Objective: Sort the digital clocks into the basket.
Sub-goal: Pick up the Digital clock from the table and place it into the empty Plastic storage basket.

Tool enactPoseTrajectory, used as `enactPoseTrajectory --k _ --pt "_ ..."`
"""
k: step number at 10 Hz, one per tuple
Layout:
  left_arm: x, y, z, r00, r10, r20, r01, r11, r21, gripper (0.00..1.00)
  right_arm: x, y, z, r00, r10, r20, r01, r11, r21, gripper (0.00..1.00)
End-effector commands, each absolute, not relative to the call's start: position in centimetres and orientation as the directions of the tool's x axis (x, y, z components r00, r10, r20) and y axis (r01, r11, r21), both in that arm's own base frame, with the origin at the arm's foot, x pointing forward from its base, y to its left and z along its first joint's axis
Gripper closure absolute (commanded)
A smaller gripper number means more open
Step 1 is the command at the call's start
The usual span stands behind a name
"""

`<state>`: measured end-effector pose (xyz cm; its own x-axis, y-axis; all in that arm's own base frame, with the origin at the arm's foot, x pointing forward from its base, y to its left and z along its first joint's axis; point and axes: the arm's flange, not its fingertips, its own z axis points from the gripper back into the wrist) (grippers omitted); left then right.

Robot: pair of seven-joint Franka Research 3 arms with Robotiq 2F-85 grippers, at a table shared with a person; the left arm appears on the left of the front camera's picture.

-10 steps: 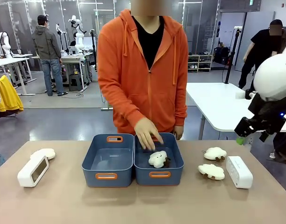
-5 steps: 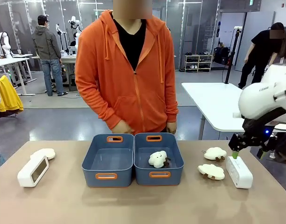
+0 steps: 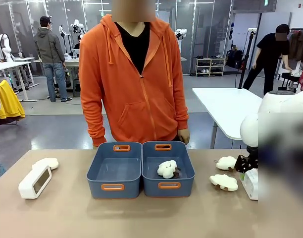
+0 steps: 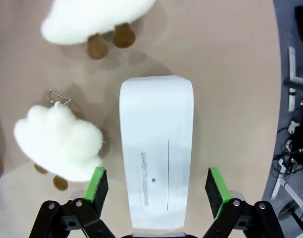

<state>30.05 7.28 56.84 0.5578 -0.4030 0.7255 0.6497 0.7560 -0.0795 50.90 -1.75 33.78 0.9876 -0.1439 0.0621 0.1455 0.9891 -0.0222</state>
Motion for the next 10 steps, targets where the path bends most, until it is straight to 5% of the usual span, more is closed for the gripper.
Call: enactPoseTrajectory --k 1,2,3,4,6,7,8,10 --pt "30.2 7.4 57.1 0.547 -0.417 0.726 0.664 0.744 -0.074 0.0 52.7 -1.8 32.1 0.978 -0.207 0.019 0.207 0.977 -0.048 0.0" --pt "30.2 7.4 57.1 0.547 -0.417 0.726 0.664 0.744 -0.074 0.0 52.9 -2.1 31.4 0.979 -0.205 -0.013 0.205 0.979 -0.01 0.41" --pt "30.2 7.4 57.1 0.547 -0.417 0.726 0.664 0.744 -0.074 0.0 53.0 -2.3 31.3 0.979 -0.204 0.014 0.204 0.978 -0.035 0.6" --pt "30.2 7.4 57.1 0.547 -0.417 0.726 0.664 0.744 -0.074 0.0 52.8 -2.3 31.4 0.98 -0.198 0.017 0.198 0.979 -0.041 1.0" --pt "30.2 7.4 57.1 0.547 -0.417 0.726 0.664 0.744 -0.074 0.0 52.5 -2.3 31.5 0.978 -0.207 -0.002 0.207 0.978 -0.028 1.0" --pt "30.2 7.4 57.1 0.547 -0.417 0.726 0.664 0.744 -0.074 0.0 52.4 -2.3 31.9 0.979 -0.201 -0.006 0.201 0.979 -0.014 0.87" --pt "30.2 7.4 57.1 0.547 -0.417 0.726 0.664 0.744 -0.074 0.0 52.4 -2.6 33.2 0.98 -0.198 0.002 0.198 0.98 0.026 0.97" --pt "30.2 7.4 57.1 0.547 -0.417 0.726 0.664 0.744 -0.074 0.0 51.0 -3.4 40.7 0.99 -0.068 0.127 0.057 0.994 0.091 0.97"
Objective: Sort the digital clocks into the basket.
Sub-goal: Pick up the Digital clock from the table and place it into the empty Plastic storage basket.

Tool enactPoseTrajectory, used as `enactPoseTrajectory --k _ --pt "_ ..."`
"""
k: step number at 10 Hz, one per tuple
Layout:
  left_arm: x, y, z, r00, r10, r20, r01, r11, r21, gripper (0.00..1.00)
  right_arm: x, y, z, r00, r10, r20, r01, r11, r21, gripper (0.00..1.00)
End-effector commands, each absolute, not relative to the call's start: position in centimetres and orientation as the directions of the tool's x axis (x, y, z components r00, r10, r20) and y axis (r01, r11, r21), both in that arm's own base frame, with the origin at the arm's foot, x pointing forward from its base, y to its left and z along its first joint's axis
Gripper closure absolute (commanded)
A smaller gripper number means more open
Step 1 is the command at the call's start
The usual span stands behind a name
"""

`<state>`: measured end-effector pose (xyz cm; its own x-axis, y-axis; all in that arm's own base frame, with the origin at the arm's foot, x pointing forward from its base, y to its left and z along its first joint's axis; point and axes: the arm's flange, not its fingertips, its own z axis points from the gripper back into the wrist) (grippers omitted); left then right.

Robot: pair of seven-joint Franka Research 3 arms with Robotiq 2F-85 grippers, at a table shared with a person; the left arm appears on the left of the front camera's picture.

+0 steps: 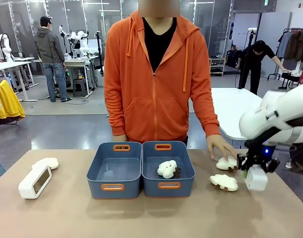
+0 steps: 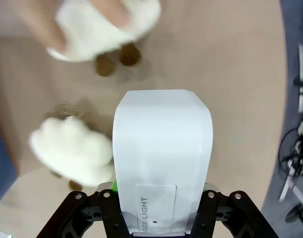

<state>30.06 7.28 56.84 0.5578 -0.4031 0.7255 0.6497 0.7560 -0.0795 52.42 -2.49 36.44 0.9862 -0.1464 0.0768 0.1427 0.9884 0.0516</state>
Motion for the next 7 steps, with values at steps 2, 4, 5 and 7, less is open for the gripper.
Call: enactPoseTrajectory --k 2,4,5,7 --pt "30.2 7.4 57.1 0.547 -0.417 0.726 0.664 0.744 -0.074 0.0 46.9 -6.4 46.8 0.984 0.048 0.169 -0.064 0.994 0.086 0.97" --pt "30.2 7.4 57.1 0.547 -0.417 0.726 0.664 0.744 -0.074 0.0 40.5 -16.5 49.0 0.965 0.099 0.242 -0.162 0.953 0.255 0.97" --pt "30.2 7.4 57.1 0.547 -0.417 0.726 0.664 0.744 -0.074 0.0 37.6 -20.0 49.7 0.924 0.168 0.344 -0.276 0.915 0.294 0.97" --pt "30.2 7.4 57.1 0.547 -0.417 0.726 0.664 0.744 -0.074 0.0 34.9 -22.1 50.4 0.869 0.158 0.469 -0.345 0.873 0.344 0.97"
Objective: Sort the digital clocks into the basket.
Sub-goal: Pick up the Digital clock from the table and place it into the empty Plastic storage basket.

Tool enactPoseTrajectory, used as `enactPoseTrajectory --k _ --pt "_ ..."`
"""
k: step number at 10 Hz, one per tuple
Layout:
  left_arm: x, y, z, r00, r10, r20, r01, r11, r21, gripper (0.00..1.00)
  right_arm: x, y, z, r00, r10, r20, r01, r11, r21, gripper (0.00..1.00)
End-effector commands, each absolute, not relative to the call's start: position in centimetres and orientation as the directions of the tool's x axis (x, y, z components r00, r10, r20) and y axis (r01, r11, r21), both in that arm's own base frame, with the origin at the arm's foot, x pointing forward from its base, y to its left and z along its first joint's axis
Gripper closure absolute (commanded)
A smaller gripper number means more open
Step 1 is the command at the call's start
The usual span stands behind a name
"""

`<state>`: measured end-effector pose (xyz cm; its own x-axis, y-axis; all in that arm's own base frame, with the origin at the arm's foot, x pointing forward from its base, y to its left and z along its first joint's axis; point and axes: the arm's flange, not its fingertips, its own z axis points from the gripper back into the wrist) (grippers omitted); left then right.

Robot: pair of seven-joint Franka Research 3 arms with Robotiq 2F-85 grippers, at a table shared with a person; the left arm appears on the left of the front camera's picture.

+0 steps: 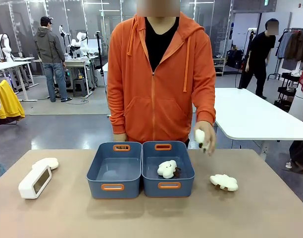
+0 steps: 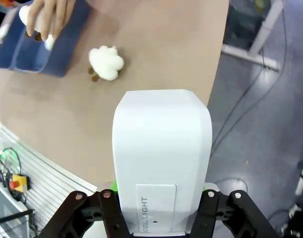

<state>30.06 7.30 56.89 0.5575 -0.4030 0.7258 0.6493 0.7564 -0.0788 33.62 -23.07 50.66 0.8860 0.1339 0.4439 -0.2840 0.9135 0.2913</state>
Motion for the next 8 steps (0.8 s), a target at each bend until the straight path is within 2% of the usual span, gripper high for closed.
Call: enactPoseTrajectory --k 1,5,8 --pt "30.2 7.4 57.1 0.547 -0.417 0.726 0.664 0.744 -0.074 0.0 35.0 -21.6 50.2 0.865 0.184 0.467 -0.363 0.871 0.33 0.97" --pt "30.2 7.4 57.1 0.547 -0.417 0.726 0.664 0.744 -0.074 0.0 35.1 -19.6 52.3 0.821 0.25 0.514 -0.448 0.839 0.308 0.97" --pt "30.2 7.4 57.1 0.547 -0.417 0.726 0.664 0.744 -0.074 0.0 35.0 -16.1 54.6 0.772 0.358 0.525 -0.529 0.82 0.219 0.97"
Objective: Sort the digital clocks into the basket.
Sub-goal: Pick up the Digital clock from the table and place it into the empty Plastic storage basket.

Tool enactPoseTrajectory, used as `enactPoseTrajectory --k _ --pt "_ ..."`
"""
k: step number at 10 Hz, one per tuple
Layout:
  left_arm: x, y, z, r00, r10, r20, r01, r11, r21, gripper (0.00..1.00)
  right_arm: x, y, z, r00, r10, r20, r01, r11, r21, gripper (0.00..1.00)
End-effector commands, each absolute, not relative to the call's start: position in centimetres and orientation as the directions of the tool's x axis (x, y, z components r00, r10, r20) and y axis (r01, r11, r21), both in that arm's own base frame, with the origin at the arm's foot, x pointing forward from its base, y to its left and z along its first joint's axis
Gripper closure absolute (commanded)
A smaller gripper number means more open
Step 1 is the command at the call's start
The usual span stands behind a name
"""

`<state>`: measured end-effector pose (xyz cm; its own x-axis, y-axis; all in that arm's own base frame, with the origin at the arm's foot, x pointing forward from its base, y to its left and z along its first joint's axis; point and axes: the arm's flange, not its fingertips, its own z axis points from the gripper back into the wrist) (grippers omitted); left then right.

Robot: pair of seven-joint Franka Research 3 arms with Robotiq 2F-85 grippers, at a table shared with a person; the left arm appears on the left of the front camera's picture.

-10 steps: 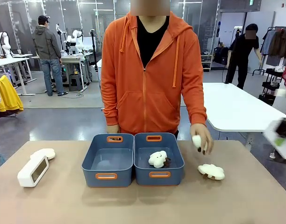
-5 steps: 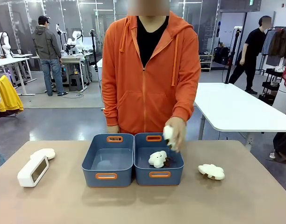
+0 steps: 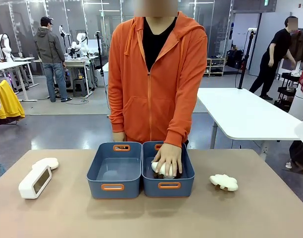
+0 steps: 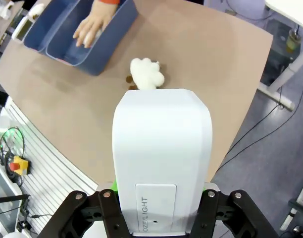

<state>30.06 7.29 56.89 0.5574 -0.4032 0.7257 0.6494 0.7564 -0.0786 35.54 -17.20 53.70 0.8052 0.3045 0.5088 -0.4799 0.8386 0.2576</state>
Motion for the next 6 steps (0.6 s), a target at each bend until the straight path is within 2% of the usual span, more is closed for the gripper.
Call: enactPoseTrajectory --k 1,2,3,5,6 --pt "30.2 7.4 57.1 0.547 -0.417 0.726 0.664 0.744 -0.074 0.0 35.0 -14.2 55.8 0.738 0.406 0.539 -0.573 0.798 0.184 0.97" --pt "30.2 7.4 57.1 0.547 -0.417 0.726 0.664 0.744 -0.074 0.0 35.6 -10.1 57.5 0.663 0.505 0.553 -0.663 0.739 0.12 0.97" --pt "30.2 7.4 57.1 0.547 -0.417 0.726 0.664 0.744 -0.074 0.0 37.2 -4.2 59.4 0.613 0.613 0.498 -0.678 0.732 -0.065 0.97" --pt "30.2 7.4 57.1 0.547 -0.417 0.726 0.664 0.744 -0.074 0.0 39.8 9.6 62.3 0.426 0.794 0.434 -0.828 0.535 -0.167 0.97" --pt "30.2 7.4 57.1 0.547 -0.417 0.726 0.664 0.744 -0.074 0.0 40.2 15.5 62.8 0.384 0.824 0.416 -0.863 0.48 -0.155 0.97"
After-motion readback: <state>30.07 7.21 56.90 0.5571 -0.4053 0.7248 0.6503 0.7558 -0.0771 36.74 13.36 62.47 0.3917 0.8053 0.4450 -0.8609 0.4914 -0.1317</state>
